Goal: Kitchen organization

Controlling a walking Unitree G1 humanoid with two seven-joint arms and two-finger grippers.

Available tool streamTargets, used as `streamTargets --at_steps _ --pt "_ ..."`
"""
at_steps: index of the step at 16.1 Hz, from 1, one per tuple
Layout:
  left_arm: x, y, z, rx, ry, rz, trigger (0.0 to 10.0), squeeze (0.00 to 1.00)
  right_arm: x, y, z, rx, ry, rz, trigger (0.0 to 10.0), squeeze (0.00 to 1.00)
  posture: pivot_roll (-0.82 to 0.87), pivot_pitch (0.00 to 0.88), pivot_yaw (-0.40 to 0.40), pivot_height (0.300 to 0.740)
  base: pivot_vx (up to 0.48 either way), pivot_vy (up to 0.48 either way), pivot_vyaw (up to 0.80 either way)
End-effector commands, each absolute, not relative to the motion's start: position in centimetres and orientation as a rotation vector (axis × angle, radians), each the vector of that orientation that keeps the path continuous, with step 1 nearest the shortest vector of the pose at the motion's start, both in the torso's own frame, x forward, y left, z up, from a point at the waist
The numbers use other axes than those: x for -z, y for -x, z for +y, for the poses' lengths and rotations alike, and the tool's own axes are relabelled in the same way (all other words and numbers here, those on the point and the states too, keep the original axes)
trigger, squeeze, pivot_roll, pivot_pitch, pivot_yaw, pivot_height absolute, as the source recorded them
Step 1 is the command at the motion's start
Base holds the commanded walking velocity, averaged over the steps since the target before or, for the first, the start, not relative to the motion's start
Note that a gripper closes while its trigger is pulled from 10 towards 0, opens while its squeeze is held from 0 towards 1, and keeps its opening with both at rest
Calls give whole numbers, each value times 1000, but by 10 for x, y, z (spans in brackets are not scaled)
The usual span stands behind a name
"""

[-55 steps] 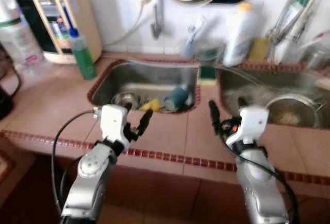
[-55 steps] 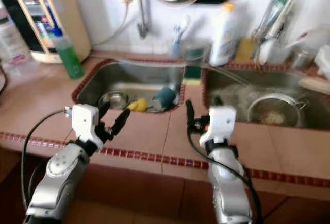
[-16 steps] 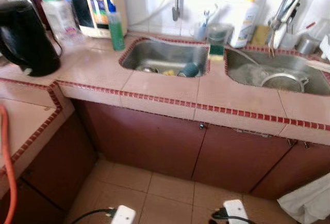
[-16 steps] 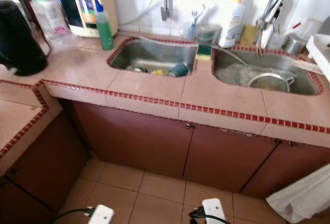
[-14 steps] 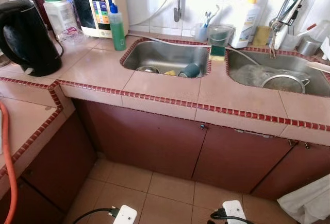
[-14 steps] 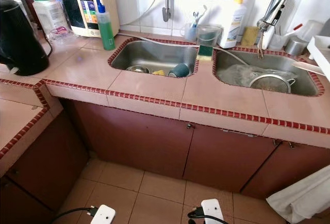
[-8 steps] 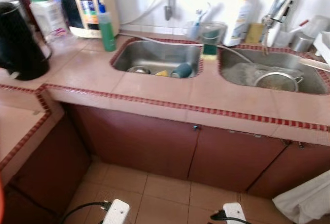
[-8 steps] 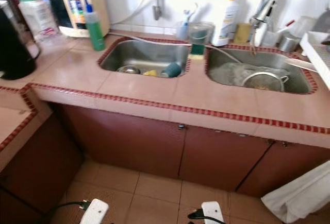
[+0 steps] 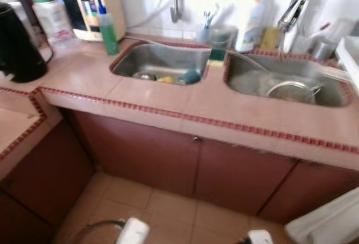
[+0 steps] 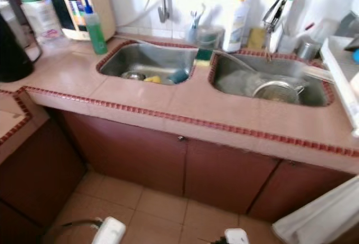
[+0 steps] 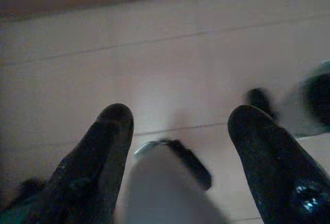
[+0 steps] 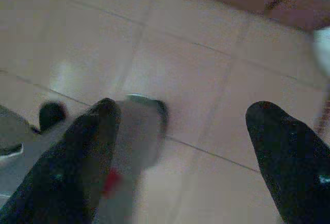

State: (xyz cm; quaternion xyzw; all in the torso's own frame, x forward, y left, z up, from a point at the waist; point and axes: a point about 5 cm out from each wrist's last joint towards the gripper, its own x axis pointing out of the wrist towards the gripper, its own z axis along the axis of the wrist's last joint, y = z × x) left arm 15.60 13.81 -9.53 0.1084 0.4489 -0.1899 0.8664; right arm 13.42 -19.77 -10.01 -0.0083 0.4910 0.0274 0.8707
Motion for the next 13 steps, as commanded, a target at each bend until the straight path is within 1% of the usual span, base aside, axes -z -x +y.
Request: streamTargets --at_steps 1,4,6,8,13 --pt "94 -159 150 381 -258 936 10000 0 100 -136 -192 -68 8 1027 10000 0 -93 0 7 740 0 -480 0" --pt "95 -158 148 393 -275 946 10000 0 101 -134 -193 -68 14 1037 10000 0 -94 0 6 740 0 -451 0" --pt "96 -155 148 367 -250 967 10000 0 102 -132 -195 -72 28 1045 10000 0 -95 0 5 740 0 0 0" --pt "98 -152 148 363 -294 986 10000 0 102 -130 -196 -67 28 1052 10000 0 -98 0 4 740 0 0 0" --pt "100 -148 149 364 -305 1013 10000 0 103 -124 -200 -75 49 1072 10000 0 -97 0 -3 740 0 0 0"
